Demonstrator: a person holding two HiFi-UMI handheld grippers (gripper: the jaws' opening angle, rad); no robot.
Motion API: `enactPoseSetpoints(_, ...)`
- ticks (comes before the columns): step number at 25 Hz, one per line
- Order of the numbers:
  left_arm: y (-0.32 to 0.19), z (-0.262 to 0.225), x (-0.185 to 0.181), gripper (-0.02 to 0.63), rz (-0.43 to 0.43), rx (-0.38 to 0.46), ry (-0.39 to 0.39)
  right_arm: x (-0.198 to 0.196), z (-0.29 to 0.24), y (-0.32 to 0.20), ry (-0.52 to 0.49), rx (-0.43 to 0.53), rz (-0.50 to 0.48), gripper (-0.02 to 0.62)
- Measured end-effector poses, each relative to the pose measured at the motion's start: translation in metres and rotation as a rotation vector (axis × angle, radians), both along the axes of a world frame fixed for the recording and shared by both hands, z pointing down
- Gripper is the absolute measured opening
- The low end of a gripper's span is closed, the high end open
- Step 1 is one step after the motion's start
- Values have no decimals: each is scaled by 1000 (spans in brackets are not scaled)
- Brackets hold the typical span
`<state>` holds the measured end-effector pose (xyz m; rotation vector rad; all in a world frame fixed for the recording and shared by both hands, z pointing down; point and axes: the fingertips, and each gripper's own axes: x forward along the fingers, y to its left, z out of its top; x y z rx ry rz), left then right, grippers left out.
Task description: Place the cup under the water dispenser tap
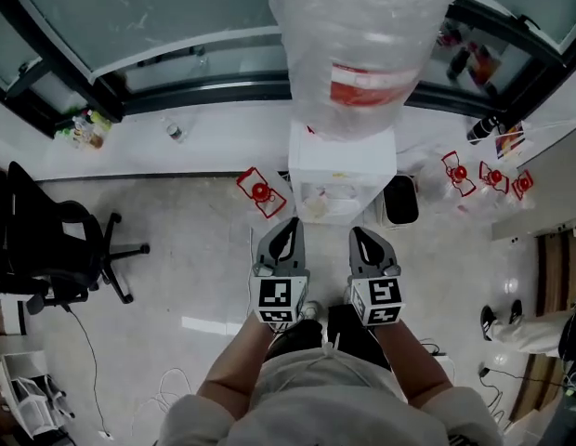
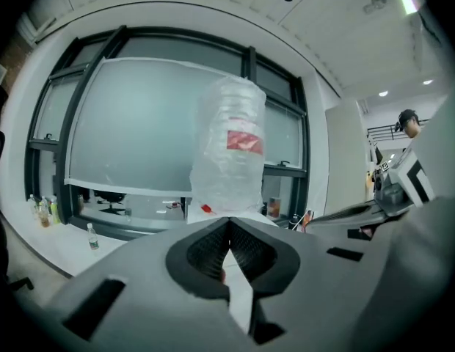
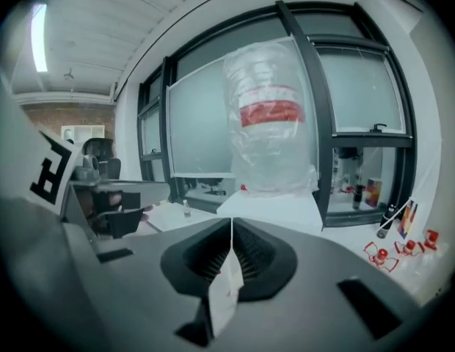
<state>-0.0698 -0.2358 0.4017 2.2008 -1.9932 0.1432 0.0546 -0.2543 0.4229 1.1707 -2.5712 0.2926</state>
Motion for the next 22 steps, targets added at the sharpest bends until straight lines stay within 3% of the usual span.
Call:
enactPoseSetpoints(3, 4, -33, 0, 20, 15, 12, 32, -2, -34, -3, -21, 67, -1, 29)
enactPoseSetpoints(7, 13, -80, -2, 20, 25, 138, 68, -4, -67, 1, -56, 122, 16, 29)
enactPoseSetpoints(12, 24, -113, 4, 20, 73, 203, 58, -6, -90, 11, -93, 154, 30, 29)
enactPoseSetpoints(22, 29, -129, -2, 20, 81, 226, 50, -21, -110, 15, -113, 198, -1, 28)
